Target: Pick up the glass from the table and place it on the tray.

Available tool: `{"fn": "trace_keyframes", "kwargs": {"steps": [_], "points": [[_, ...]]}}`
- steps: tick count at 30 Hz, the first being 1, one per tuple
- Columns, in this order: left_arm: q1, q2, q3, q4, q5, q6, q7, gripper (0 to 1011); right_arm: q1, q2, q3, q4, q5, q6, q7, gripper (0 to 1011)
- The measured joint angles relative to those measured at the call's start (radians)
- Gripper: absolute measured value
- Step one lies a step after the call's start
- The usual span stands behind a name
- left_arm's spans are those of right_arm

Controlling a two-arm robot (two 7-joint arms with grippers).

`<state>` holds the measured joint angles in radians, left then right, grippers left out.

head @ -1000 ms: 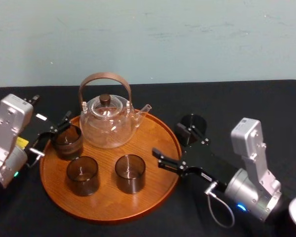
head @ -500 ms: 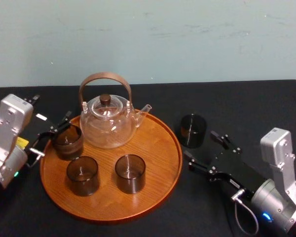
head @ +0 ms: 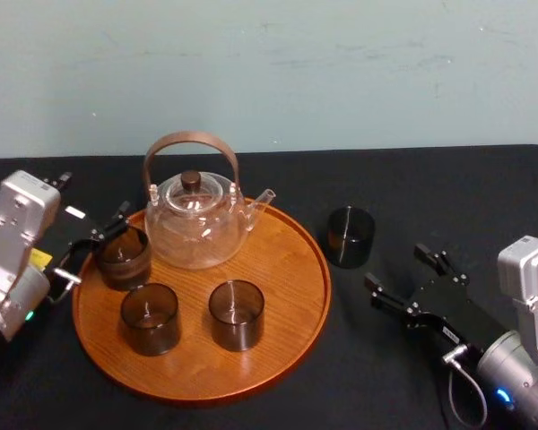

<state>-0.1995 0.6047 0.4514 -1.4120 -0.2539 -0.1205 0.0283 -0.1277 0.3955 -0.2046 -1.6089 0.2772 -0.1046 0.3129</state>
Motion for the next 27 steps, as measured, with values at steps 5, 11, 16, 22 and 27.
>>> {"fn": "trace_keyframes", "kwargs": {"steps": [5,11,16,22,27], "points": [[0.000,0.000,0.000,0.000,0.000,0.000,0.000,1001,0.025,-0.013,0.002,0.029,-0.005,0.017,0.001,1002],[0.000,0.000,0.000,0.000,0.000,0.000,0.000,1001,0.077,-0.031,-0.010,0.080,-0.006,0.035,0.018,1002],[0.000,0.000,0.000,0.000,0.000,0.000,0.000,1001,0.129,-0.043,-0.026,0.132,-0.012,0.044,0.032,1002],[0.000,0.000,0.000,0.000,0.000,0.000,0.000,1001,0.180,-0.056,-0.041,0.188,-0.018,0.046,0.042,1002],[0.000,0.000,0.000,0.000,0.000,0.000,0.000,1001,0.216,-0.065,-0.051,0.233,-0.020,0.046,0.049,1002]]}}
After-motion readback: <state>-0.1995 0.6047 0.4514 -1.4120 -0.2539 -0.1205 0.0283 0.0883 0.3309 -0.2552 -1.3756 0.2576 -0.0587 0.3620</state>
